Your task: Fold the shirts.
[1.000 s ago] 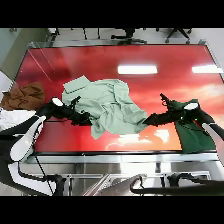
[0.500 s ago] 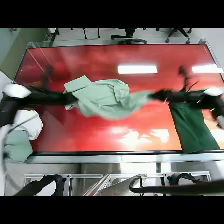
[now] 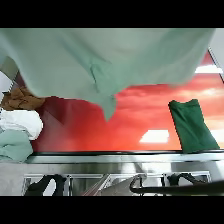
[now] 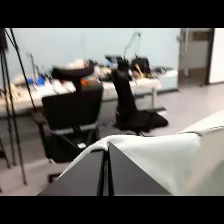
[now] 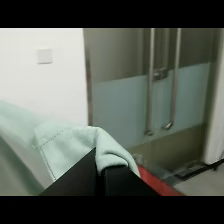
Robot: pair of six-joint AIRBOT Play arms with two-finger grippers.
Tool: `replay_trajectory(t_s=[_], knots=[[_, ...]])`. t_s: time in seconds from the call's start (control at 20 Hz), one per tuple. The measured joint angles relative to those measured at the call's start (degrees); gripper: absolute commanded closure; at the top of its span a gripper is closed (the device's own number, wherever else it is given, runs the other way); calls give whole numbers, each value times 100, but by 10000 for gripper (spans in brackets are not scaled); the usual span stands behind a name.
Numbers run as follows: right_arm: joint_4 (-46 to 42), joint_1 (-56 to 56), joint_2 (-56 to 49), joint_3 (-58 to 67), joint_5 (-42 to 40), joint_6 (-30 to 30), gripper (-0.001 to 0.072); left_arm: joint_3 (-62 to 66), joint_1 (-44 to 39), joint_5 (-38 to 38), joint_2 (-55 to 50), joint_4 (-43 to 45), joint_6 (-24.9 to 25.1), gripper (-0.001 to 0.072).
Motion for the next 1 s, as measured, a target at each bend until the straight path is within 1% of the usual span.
replay_trajectory(t_s=[0.1, 0.2, 0.35, 0.4, 0.5, 0.6, 0.7, 0.85, 0.9, 0.95, 1.0], knots=[[-592, -7, 92, 251, -157, 151, 692, 505, 256, -343, -212, -63, -153, 696], [-946, -9, -76, 308, -44, 369, 692, 444, 363, -592, -391, -240, -232, 696], [-1307, 175, -763, 144, 339, 610, 692, -468, 131, -695, -671, -391, -107, 696], [-1410, 328, -1054, 39, 415, 656, 692, -839, -50, -649, -824, -348, -4, 696], [-1753, 697, -1646, -177, 437, 702, 692, -1523, -492, -345, -1261, 13, 168, 696], [-2284, 1119, -2345, -398, 184, 743, 692, -1965, -905, 107, -1915, 407, 284, 696], [-2645, 1482, -3086, -529, -273, 767, 692, -2055, -1156, 411, -2848, 730, 376, 696], [-2916, 1818, -4033, -614, -1099, 787, 685, -1561, -1279, 341, -4321, 927, 448, 685], [-2964, 1888, -4284, -627, -1360, 793, 592, -1320, -1298, 249, -4774, 975, 461, 507], [-3008, 1937, -4509, -636, -1585, 807, 443, -1080, -1309, 122, -5163, 1001, 466, 201], [-3042, 1965, -4688, -645, -1766, 807, 401, -826, -1320, 2, -5504, 1016, 461, 140]])
